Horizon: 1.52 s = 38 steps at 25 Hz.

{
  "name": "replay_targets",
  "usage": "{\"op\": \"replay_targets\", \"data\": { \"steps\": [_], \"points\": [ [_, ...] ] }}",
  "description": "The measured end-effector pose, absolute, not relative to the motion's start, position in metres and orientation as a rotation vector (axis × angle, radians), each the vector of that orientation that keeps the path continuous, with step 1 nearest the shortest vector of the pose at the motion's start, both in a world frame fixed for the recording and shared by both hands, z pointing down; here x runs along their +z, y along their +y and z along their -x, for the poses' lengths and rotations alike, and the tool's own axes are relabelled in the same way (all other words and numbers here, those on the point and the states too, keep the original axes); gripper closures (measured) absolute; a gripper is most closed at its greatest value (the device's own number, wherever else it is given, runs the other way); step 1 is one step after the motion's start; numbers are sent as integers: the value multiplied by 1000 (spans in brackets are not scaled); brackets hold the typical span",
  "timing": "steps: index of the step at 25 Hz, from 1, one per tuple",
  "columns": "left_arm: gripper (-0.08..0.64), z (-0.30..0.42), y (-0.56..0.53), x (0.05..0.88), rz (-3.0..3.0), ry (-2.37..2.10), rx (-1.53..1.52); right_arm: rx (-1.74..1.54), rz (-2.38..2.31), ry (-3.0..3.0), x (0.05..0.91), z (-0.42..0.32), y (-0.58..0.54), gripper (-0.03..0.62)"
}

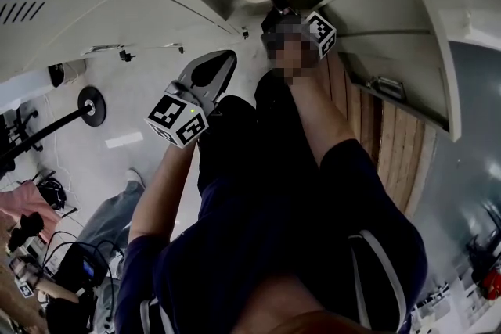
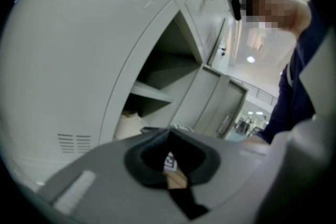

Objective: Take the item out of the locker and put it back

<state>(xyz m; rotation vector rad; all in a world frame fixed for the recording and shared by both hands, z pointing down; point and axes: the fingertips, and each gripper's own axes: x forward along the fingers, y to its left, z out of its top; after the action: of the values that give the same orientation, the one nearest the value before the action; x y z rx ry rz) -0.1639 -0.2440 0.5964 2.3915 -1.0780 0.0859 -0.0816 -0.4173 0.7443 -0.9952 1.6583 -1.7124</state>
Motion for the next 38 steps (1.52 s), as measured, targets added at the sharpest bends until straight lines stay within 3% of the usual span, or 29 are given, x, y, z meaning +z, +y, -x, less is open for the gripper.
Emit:
{"op": "replay_targets", "data": {
  "steps": [3,6,15,38],
  "points": [
    [557,160,-242,582,-2387,-1063,91,-1788,1047,1675,749,83,-413,572],
    [557,158,-238,570,-2379,-1061,89,-1840,1067,1663,752,82,-410,512],
    [557,170,-239,540,-2351,-1080,76,-1915,1164,1638,748,79,-391,495],
    [557,161,-119,346,-2440,-1086,-51,-1760,1096,1871,509,43,-232,512]
  ]
}}
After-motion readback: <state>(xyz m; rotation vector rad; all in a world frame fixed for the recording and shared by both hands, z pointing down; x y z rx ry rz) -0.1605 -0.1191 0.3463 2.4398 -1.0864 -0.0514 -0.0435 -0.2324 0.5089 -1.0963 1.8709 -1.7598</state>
